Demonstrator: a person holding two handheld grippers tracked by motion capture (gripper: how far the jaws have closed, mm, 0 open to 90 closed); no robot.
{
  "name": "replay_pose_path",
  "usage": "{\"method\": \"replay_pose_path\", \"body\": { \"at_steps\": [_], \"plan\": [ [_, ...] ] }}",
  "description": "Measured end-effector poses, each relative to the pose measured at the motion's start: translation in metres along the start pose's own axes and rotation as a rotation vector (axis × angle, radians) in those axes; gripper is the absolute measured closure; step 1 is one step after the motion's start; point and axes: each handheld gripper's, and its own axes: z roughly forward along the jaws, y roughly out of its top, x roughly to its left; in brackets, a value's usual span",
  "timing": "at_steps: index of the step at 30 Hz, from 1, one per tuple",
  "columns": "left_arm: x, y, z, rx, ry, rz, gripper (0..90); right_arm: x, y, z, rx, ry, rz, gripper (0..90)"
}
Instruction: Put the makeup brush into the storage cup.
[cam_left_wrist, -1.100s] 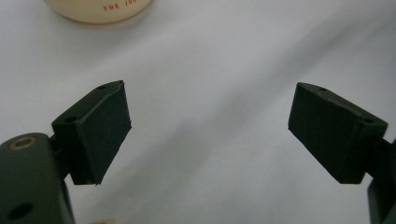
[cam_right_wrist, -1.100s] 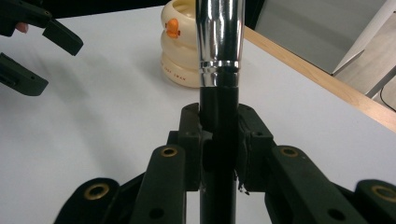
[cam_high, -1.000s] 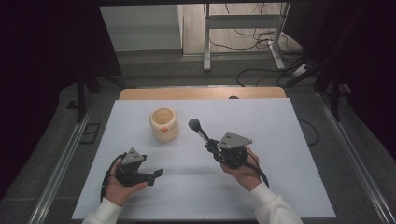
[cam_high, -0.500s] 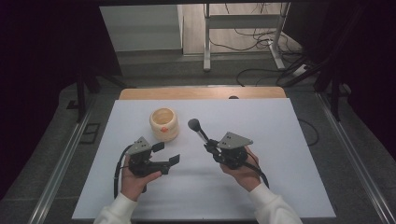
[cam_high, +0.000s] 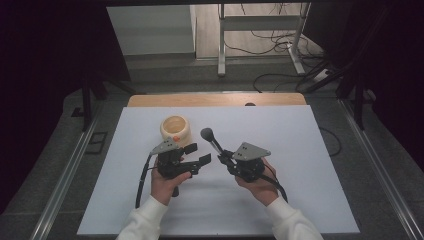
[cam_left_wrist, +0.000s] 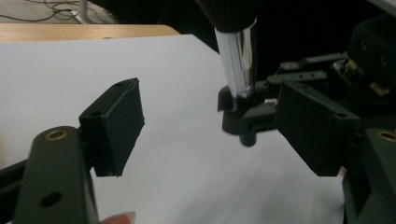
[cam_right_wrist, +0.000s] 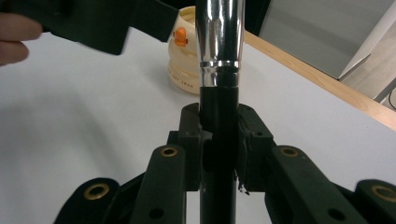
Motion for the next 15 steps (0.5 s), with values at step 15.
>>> {"method": "replay_pose_path", "body": {
  "at_steps": [15],
  "plan": [
    [-0.002,0.006,0.025,-0.086,-0.076,-0.039,53.9,0.004,-0.001,0.002,-0.003,0.018,-0.012,74.5]
  ]
}}
